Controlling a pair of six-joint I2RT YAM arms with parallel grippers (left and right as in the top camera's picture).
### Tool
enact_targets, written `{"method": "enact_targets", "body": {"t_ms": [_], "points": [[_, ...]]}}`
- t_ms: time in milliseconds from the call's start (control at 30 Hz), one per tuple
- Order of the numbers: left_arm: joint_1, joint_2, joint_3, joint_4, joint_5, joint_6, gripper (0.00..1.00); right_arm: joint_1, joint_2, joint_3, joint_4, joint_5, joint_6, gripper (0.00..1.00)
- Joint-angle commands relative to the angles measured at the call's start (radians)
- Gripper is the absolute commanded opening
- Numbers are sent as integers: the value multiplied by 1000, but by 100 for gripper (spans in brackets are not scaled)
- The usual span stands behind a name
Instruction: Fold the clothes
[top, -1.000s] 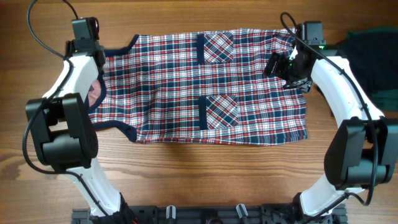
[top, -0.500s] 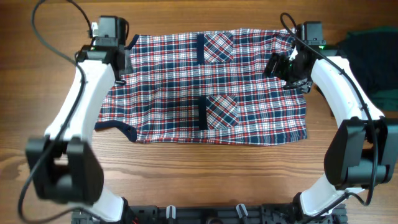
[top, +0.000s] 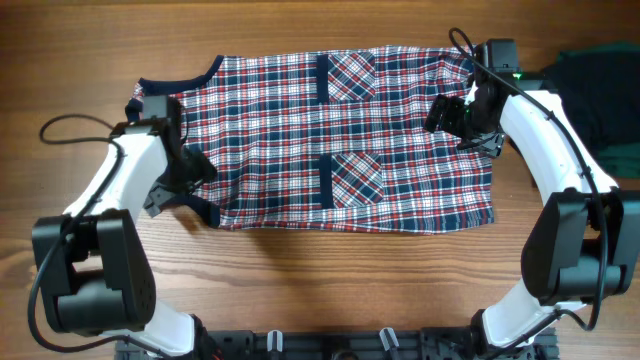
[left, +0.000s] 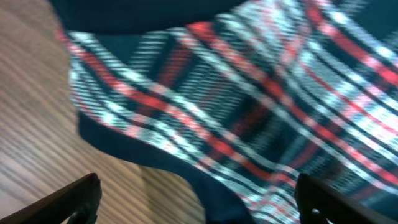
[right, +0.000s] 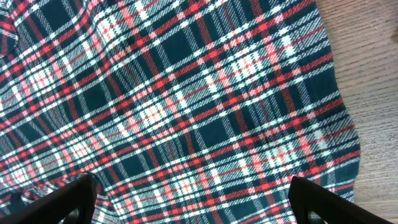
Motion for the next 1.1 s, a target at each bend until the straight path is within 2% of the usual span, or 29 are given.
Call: {"method": "enact_targets", "body": {"t_ms": [0,200,300,367,400,433,467,500,533,633,733,933,1067], "points": [[50,7,-10,6,-60,-30,100,-1,-20,-2,-5,-9,1,100],[110,7,-32,63,-61,-27,98,0,-20,-2,-9,-24,-5,100],[104,-4,-31,105,-4,60,98,1,-20,-2,44,-187,-146,100],[90,-40,-28,108,3,67,90,10,-20,-2,88,-281,-211,99],[80,-64,-27,111,3,74,78,14,-20,-2,101,-272,-209,98],[70,-95,-27,115,3,76,35,16,-20,-2,109,-250,-204,91],[59,-129,-27,119,5,77,4,16,-20,-2,113,-233,-196,77],[49,-156,-27,125,21,77,4,16,-20,-2,115,-199,-169,34],[39,-178,-27,134,50,78,4,16,-20,-2,114,-158,-123,4],[-1,-174,-28,177,211,159,4,16,-20,-2,116,-142,-107,4],[-27,-116,-28,197,216,154,4,17,-18,-3,104,-142,-127,4],[7,19,-28,197,196,152,4,18,-16,-48,84,-130,-132,4],[28,46,-28,193,183,152,4,18,-15,-95,90,-130,-132,4]]}}
